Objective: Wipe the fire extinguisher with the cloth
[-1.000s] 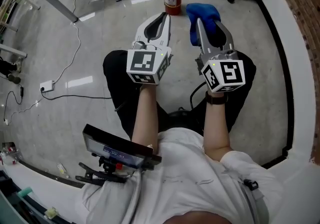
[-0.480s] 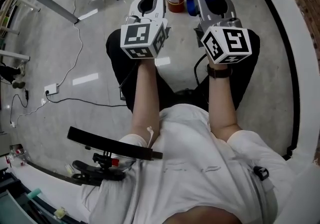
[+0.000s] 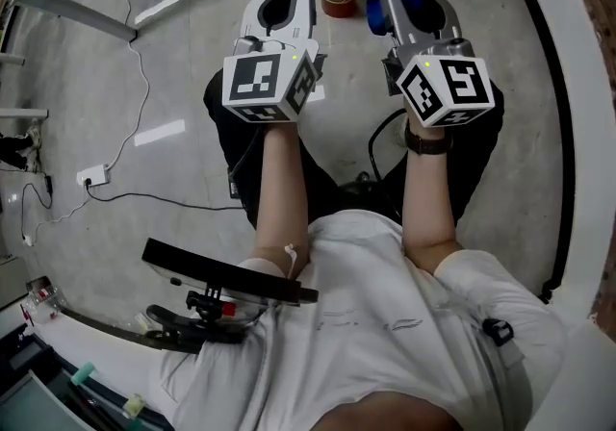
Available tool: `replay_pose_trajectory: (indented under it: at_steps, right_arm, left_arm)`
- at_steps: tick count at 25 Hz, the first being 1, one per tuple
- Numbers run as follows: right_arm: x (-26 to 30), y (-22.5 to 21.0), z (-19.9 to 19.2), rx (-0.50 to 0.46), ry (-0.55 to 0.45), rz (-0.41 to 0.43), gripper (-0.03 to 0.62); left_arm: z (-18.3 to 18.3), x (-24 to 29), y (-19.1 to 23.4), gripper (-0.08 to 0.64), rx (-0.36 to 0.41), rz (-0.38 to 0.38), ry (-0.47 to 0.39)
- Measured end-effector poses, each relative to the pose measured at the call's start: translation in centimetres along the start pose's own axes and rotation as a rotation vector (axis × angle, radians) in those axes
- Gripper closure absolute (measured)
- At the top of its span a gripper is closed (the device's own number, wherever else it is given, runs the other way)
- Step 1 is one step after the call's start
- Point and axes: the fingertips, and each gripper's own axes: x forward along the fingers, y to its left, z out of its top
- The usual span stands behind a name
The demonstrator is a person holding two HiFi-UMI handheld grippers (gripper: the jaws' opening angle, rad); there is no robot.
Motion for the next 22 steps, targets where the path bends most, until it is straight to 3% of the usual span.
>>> replay_pose_trajectory:
  at_steps: [9, 13, 16, 22]
  right_arm:
    - [5.6, -1.3, 0.5, -0.037, -0.018, 0.068, 0.517]
    - [6.8, -4.0, -3.5, 0.02, 0.076, 0.055, 0.516]
    - [8.2, -6.5, -5.3, 0.064, 0.124, 0.013, 0.515]
    - [13.0, -7.3, -4.9, -0.005, 0.099, 0.039, 0.515]
  left_arm:
    - [0.9, 5.0, 3.6, 0.554, 0.02, 0.066, -0.025]
    - [-2.3, 7.5, 5.0, 0.554, -0.04, 0.129, 0.106]
    - [-3.2, 9.8, 5.8, 0.554, -0.022, 0.103, 0.107]
    - [-3.7, 12.0, 9.6, 0.554, -0.046, 0.102, 0.081]
